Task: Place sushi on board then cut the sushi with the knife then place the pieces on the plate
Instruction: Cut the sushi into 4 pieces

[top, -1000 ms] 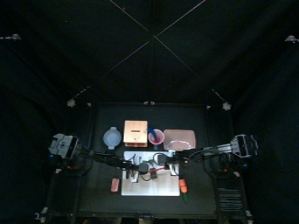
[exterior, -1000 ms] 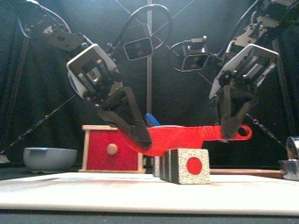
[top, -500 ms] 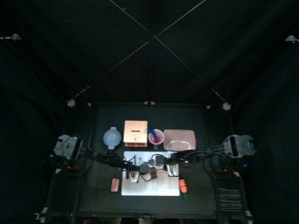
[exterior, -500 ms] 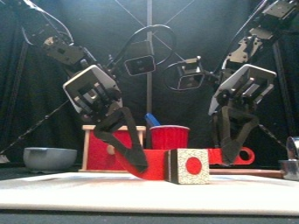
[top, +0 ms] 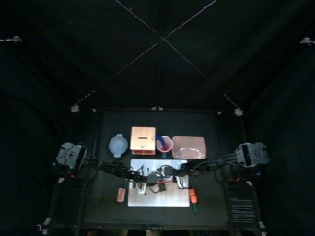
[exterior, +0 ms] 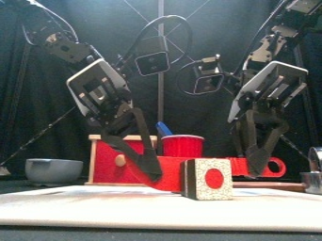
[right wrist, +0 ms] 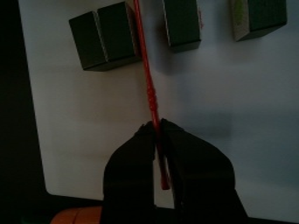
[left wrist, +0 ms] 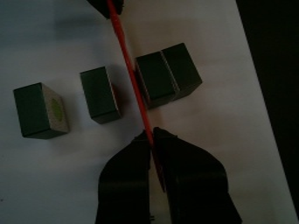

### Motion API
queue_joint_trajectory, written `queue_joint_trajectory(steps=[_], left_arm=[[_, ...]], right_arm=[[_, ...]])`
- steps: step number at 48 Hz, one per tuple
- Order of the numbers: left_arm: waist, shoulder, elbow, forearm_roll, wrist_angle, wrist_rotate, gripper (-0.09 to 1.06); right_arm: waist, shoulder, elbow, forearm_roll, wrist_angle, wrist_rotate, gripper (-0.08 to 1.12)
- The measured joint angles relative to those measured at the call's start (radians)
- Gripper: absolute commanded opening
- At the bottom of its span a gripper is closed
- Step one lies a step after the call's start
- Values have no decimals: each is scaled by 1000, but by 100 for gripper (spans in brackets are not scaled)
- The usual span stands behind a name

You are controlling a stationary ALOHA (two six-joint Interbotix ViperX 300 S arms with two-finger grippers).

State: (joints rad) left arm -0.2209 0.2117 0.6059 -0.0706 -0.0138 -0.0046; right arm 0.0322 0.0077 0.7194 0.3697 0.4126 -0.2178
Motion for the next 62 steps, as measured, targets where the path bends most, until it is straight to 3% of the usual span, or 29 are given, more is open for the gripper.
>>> queue_joint_trajectory(steps=[13,24,33,62], left_arm=[[-2,-20,0,0,0,0,42],[-5,-103,11,28,14,2,42],[-26,-115,12,29,14,2,42],[-60,-61,-23,-26,14,0,42]], right_arm=[[0,-43,-17,-15,35,2,32],[0,-129,-23,-21,57,2,32],[8,-155,-23,-3,57,2,32],[29,-143,-6,21,57,2,32]])
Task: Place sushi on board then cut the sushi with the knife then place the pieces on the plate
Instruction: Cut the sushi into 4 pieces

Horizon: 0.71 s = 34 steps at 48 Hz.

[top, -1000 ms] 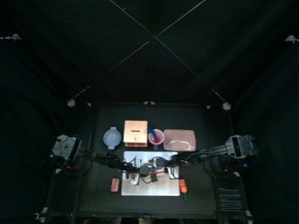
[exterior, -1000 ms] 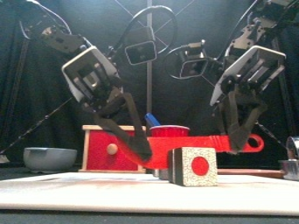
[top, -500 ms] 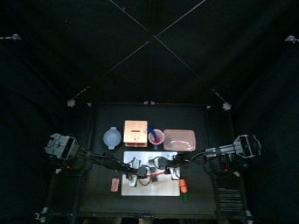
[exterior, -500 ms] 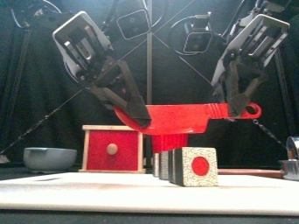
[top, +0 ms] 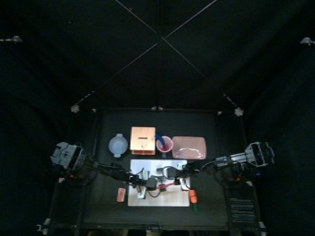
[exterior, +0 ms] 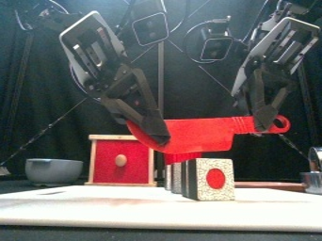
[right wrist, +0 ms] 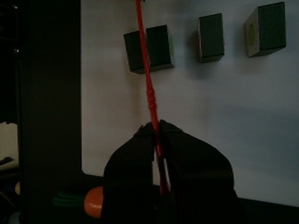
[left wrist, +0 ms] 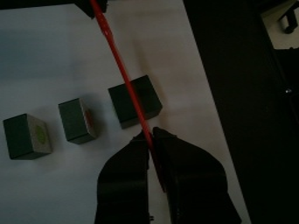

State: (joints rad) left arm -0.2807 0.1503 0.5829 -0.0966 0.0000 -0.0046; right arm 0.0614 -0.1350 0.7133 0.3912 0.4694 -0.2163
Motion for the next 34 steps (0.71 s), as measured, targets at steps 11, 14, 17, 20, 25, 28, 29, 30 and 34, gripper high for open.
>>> queue_joint_trajectory(steps=[11,14,17,20,25,28,29,30,34], left_arm=[[-2,8,0,-11,0,0,42],[-2,14,-2,-12,0,0,42],[-2,18,-3,-12,0,0,42],[-2,23,-3,-12,0,-2,42],[-2,29,-5,-15,0,0,42],[-2,35,-3,-17,0,0,42],[-2,37,-5,-18,-2,0,42],[-2,41,-5,-20,-2,0,42],[-3,58,-8,-28,-2,0,42]], right_arm=[[0,15,0,2,-2,-2,32],[0,20,0,2,-2,-2,32],[0,26,0,2,-3,-2,32],[0,29,0,3,-3,0,32],[0,38,-2,3,-3,-2,32],[2,48,0,6,-5,0,32],[2,51,0,8,-3,0,32],[3,57,0,12,-5,0,32],[8,78,-2,20,-8,0,32]])
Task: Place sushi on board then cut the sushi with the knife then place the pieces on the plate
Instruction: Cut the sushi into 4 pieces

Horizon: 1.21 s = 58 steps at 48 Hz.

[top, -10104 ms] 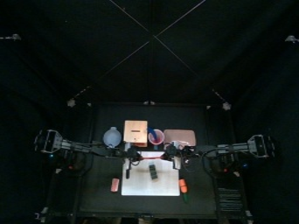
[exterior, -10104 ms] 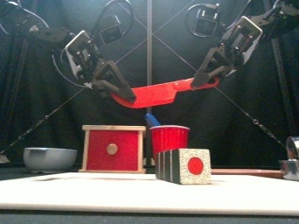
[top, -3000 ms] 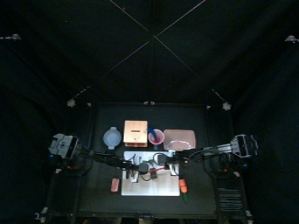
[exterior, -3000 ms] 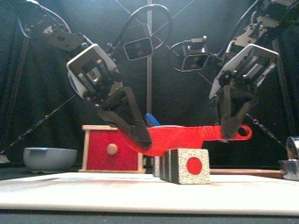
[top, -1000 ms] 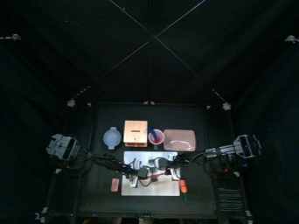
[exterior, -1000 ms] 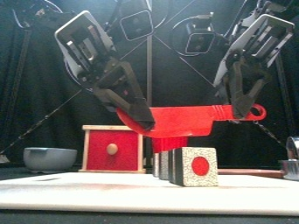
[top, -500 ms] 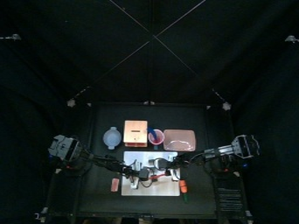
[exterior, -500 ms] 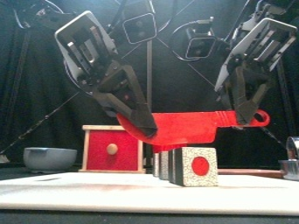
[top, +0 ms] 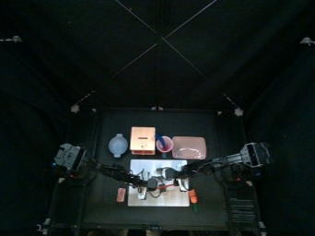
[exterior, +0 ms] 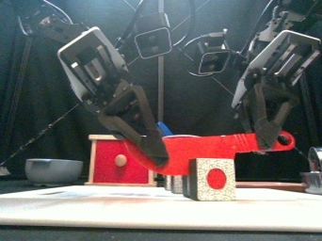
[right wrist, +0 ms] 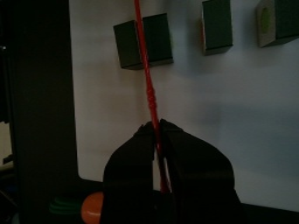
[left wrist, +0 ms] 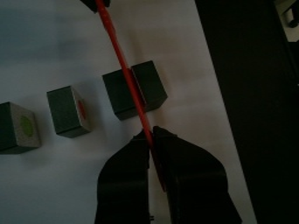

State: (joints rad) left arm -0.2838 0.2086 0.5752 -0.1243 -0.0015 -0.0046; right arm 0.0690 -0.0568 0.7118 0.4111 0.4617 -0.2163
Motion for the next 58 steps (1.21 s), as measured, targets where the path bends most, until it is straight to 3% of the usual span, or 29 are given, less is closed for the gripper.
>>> queue_joint_trajectory(steps=[14,39,50,58], left_arm=[[-11,43,-8,-43,-3,0,42],[-38,32,-21,-44,-8,2,44],[-31,-44,-23,-14,2,6,58],[-2,-126,-11,75,11,15,71]], right_arm=[[35,77,-2,37,-21,0,32],[63,29,-5,55,-6,2,32],[46,-72,-20,28,54,3,32],[11,-164,-21,20,114,3,32]])
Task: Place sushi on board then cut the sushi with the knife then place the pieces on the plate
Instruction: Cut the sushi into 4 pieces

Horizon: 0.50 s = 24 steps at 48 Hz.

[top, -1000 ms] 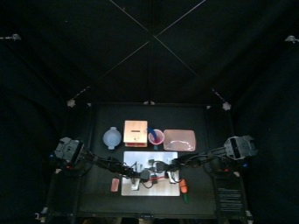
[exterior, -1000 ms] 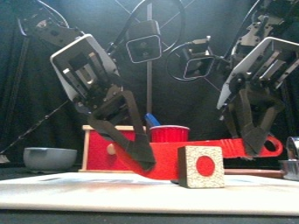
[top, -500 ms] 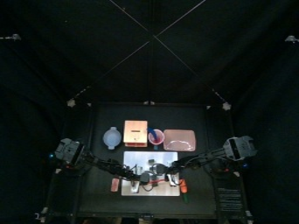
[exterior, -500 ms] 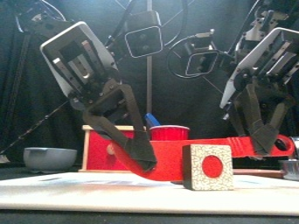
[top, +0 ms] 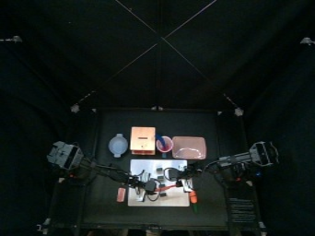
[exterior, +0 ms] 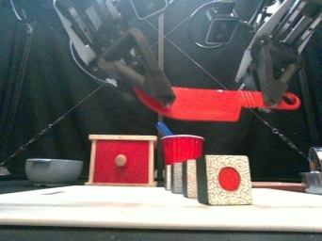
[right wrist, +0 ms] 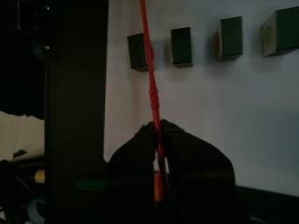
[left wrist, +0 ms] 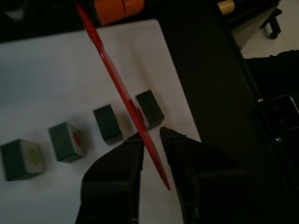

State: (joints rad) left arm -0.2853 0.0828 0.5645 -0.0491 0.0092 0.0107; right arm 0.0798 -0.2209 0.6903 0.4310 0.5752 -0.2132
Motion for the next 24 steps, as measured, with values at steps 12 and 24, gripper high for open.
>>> queue_joint_trajectory(steps=[12,24], left_arm=[[71,-106,57,164,-28,-3,75],[143,-141,120,202,-152,-5,75]], right_arm=[[-69,-158,72,25,100,26,32],[-141,-341,201,21,222,170,32]])
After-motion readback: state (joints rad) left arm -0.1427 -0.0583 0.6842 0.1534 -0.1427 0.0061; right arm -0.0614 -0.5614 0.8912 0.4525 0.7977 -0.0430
